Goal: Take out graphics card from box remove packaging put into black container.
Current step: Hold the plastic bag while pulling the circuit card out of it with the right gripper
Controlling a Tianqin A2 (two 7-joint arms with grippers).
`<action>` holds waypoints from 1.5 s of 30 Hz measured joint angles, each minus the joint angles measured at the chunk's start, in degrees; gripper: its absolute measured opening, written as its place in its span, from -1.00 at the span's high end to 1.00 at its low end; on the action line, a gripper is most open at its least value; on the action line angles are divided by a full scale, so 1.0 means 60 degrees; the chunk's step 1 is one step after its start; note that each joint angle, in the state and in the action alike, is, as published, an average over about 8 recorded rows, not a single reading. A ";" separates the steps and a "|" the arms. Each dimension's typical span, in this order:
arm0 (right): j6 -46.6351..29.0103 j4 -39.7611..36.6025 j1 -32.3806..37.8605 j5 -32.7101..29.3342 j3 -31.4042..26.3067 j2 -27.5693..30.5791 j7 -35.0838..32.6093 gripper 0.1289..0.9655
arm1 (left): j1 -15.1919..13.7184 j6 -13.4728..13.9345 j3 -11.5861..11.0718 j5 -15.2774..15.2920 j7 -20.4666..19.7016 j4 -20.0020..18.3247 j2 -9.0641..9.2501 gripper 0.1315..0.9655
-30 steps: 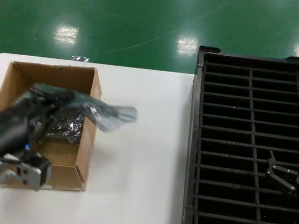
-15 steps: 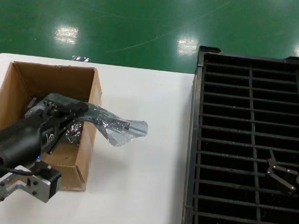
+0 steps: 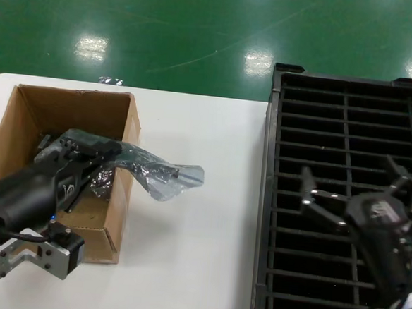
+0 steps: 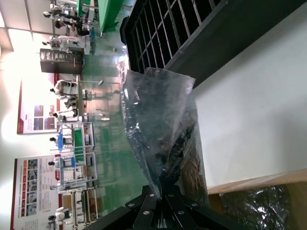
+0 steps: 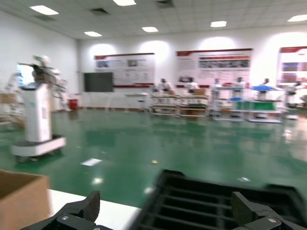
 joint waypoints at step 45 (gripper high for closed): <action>-0.1013 0.0027 0.1713 -0.4453 -0.3749 0.0877 0.3444 0.62 | 0.0000 0.0000 0.0000 0.0000 0.0000 0.0000 0.0000 0.98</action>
